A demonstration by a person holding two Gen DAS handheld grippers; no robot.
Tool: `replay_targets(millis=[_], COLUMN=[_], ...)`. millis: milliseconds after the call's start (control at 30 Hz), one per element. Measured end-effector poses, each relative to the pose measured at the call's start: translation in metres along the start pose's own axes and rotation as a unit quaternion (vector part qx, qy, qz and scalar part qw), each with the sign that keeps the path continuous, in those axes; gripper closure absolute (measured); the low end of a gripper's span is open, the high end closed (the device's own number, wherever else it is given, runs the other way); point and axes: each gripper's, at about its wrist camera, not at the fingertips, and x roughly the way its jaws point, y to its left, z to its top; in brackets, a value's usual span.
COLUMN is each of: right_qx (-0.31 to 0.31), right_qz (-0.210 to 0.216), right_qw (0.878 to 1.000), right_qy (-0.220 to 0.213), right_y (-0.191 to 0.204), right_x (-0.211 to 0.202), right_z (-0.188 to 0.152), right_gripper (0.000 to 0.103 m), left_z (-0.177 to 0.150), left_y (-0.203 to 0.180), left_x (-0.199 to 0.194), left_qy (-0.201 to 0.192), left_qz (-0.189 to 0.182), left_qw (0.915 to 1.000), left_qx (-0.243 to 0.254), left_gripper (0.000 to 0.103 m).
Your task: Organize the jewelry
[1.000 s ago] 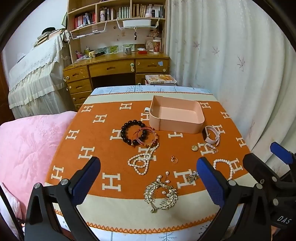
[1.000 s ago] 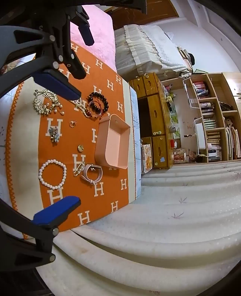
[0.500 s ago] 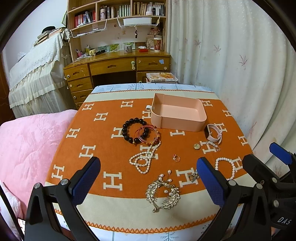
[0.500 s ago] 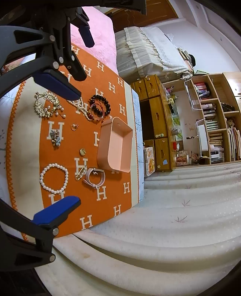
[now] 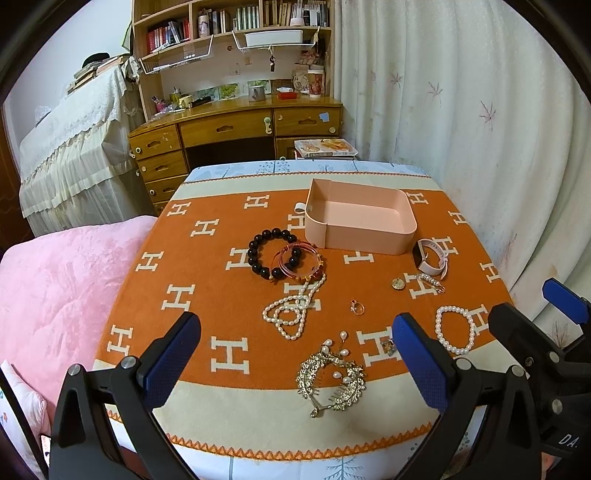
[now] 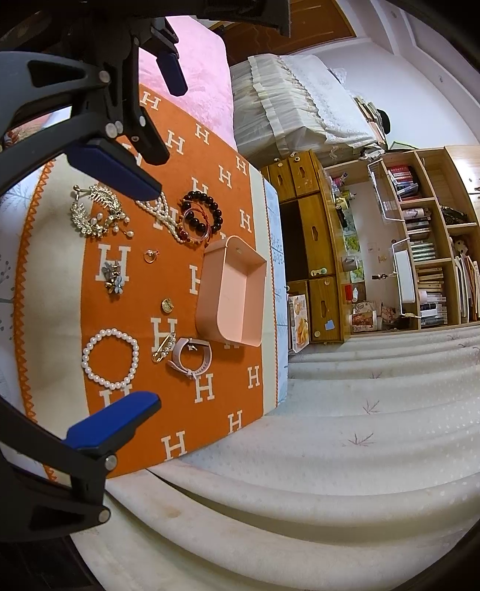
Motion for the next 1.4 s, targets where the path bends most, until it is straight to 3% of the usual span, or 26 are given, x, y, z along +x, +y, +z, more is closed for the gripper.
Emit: replay_targets(millis=[900, 1400], right_qx=[0.005, 0.025], right_qz=[0.011, 0.017], right_qw=[1.0, 0.999], right_qy=[0.01, 0.029], right_y=[0.007, -0.002], right_x=[-0.002, 0.008], right_z=[-0.009, -0.009], right_gripper=[0.0, 0.002], left_z=[-0.004, 0.007], left_y=[-0.002, 0.004], left_x=[0.005, 0.02], left_qy=[0.023, 0.038], left_qz=[0.008, -0.018], left_qw=[0.9997, 0.9991], left_qx=[0.01, -0.003], left_gripper=[0.001, 0.001])
